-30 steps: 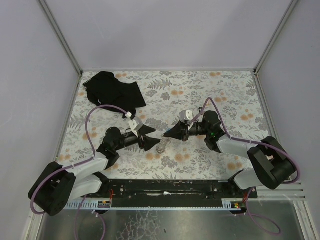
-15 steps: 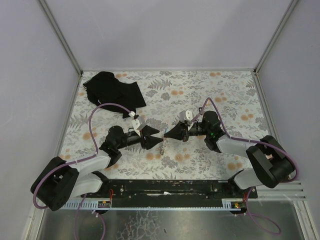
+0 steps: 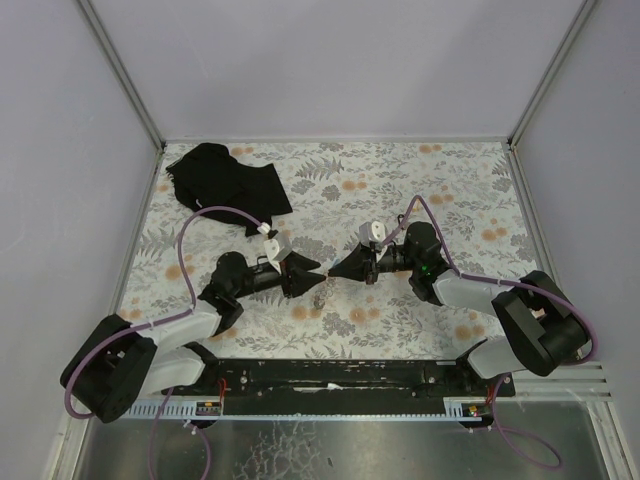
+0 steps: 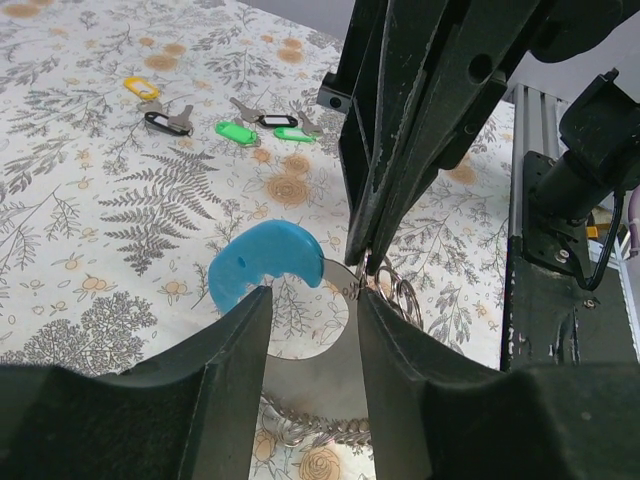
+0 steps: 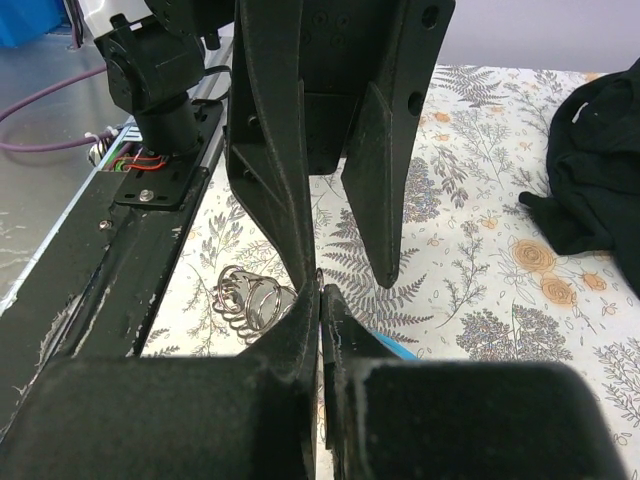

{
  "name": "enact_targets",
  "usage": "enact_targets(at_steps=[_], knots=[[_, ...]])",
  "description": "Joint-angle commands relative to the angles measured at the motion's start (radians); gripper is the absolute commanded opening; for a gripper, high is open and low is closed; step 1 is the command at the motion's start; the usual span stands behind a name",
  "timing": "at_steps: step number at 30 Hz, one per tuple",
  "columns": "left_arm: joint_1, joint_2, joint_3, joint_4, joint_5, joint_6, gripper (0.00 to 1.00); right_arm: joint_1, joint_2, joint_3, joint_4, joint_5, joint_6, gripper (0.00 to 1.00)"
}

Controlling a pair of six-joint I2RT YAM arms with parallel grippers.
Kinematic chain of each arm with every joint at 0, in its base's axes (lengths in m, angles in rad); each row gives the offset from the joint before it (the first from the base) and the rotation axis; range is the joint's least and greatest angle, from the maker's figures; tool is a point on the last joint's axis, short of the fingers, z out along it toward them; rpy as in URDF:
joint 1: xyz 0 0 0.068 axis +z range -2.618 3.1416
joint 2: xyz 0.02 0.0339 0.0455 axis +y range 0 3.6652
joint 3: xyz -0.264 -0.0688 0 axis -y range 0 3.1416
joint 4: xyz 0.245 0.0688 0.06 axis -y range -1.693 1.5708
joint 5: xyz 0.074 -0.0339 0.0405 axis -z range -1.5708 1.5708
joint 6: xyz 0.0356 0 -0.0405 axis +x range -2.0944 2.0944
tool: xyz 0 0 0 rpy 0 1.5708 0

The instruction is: Put the keys on the keyring

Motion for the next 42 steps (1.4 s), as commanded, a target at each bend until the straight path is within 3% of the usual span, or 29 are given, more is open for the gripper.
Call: enact_targets(at_steps=[1, 16, 20, 24, 29, 35, 42], knots=[[-0.006, -0.029, 0.014, 0.081, -0.027, 0.015, 0.39, 0.0, 0.001, -0.001, 0.052, -0.022, 0.0, 0.0], [-0.016, 0.024, 0.055, 0.055, 0.065, 0.027, 0.39, -0.001, 0.011, 0.014, 0.035, -0.032, -0.002, 0.0], [-0.015, 0.027, 0.06, 0.044, 0.072, 0.033, 0.32, -0.001, 0.017, 0.014, 0.033, -0.035, 0.0, 0.0], [-0.018, 0.015, 0.067, -0.001, 0.068, 0.059, 0.18, -0.001, 0.01, 0.008, 0.029, -0.023, 0.003, 0.01], [-0.025, -0.018, 0.084, -0.14, 0.016, 0.131, 0.07, 0.0, -0.042, -0.023, -0.004, 0.025, 0.009, 0.12], [-0.062, -0.063, 0.133, -0.35, -0.108, 0.228, 0.02, 0.0, -0.168, -0.114, -0.092, 0.175, -0.016, 0.41], [-0.112, -0.048, 0.173, -0.442, -0.182, 0.261, 0.03, -0.001, -0.274, -0.181, -0.229, 0.417, -0.017, 0.44]])
